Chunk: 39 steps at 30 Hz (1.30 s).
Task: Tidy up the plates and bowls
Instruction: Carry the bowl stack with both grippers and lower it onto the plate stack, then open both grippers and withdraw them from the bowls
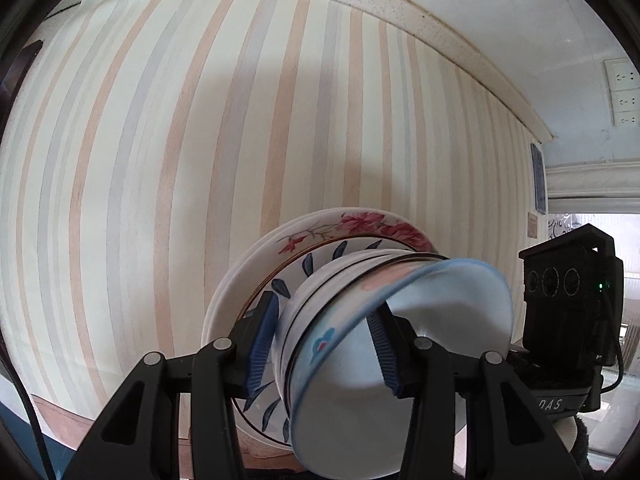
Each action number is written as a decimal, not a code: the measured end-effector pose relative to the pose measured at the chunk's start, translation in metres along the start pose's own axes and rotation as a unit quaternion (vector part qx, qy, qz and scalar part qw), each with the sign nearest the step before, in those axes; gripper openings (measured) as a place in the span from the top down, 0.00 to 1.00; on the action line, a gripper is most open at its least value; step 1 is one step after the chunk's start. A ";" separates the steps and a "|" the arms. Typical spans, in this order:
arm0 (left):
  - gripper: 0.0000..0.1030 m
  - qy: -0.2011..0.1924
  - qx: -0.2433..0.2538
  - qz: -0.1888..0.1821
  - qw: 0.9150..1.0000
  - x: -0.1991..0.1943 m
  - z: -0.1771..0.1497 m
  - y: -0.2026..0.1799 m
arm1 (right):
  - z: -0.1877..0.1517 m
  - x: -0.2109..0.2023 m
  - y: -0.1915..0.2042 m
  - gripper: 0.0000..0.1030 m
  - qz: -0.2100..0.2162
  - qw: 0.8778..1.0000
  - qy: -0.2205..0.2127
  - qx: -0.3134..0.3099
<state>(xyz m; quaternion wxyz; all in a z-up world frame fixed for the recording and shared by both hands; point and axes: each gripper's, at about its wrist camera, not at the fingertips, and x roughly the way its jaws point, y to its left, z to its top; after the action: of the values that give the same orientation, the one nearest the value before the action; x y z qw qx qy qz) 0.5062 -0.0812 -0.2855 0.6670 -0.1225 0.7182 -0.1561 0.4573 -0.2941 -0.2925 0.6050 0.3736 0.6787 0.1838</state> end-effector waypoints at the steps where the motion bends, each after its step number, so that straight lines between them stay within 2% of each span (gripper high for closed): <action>1: 0.59 0.002 0.000 -0.001 1.000 0.000 0.000 0.000 | 0.000 -0.001 -0.001 0.41 -0.002 1.000 0.000 -0.001; 8: 0.59 -0.003 0.005 0.003 1.000 -0.002 -0.001 -0.001 | 0.002 -0.002 -0.003 0.41 -0.008 1.000 0.002 -0.003; 14: 0.59 -0.038 0.024 0.047 0.998 -0.018 -0.008 -0.008 | -0.003 -0.006 0.001 0.41 -0.046 0.999 -0.005 -0.014; 18: 0.57 -0.062 0.040 0.099 0.992 -0.030 -0.020 -0.014 | -0.007 -0.014 0.005 0.41 -0.060 0.998 -0.014 -0.019; 21: 0.57 -0.076 0.047 0.120 0.989 -0.037 -0.029 -0.017 | -0.013 -0.024 0.015 0.41 -0.073 0.996 -0.027 -0.036; 23: 0.57 -0.086 0.051 0.125 0.987 -0.041 -0.034 -0.020 | -0.020 -0.036 0.026 0.41 -0.097 0.993 -0.043 -0.054; 24: 0.55 -0.092 0.053 0.128 0.986 -0.043 -0.036 -0.021 | -0.022 -0.040 0.030 0.39 -0.110 0.991 -0.049 -0.063; 26: 0.52 -0.109 0.057 0.134 0.983 -0.052 -0.043 -0.024 | -0.032 -0.052 0.043 0.27 -0.139 0.984 -0.072 -0.083; 27: 0.51 -0.123 0.061 0.135 0.981 -0.057 -0.047 -0.027 | -0.037 -0.058 0.050 0.24 -0.151 0.981 -0.082 -0.092; 28: 0.46 -0.136 0.069 0.135 0.979 -0.062 -0.050 -0.029 | -0.042 -0.062 0.055 0.22 -0.162 0.978 -0.090 -0.100; 29: 0.32 -0.144 0.075 0.139 0.977 -0.066 -0.052 -0.031 | -0.047 -0.067 0.061 0.17 -0.177 0.973 -0.101 -0.108; 31: 0.14 -0.164 0.086 0.141 0.973 -0.075 -0.057 -0.035 | -0.059 -0.075 0.072 0.14 -0.207 0.963 -0.121 -0.121; 34: 0.13 -0.180 0.086 0.142 0.969 -0.085 -0.062 -0.036 | -0.075 -0.085 0.084 0.11 -0.229 0.953 -0.153 -0.129; 37: 0.06 -0.198 0.090 0.143 0.965 -0.098 -0.071 -0.037 | -0.093 -0.095 0.095 0.07 -0.243 0.943 -0.186 -0.130; 39: 0.06 -0.212 0.094 0.148 0.962 -0.106 -0.077 -0.038 | -0.107 -0.104 0.104 0.06 -0.252 0.933 -0.217 -0.136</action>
<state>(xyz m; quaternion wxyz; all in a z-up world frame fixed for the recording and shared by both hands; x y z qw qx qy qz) 0.4364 -0.0709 -0.1684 0.8280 0.0179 0.5527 -0.0929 0.3833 -0.2808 -0.1272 0.8089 0.1351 0.5714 0.0303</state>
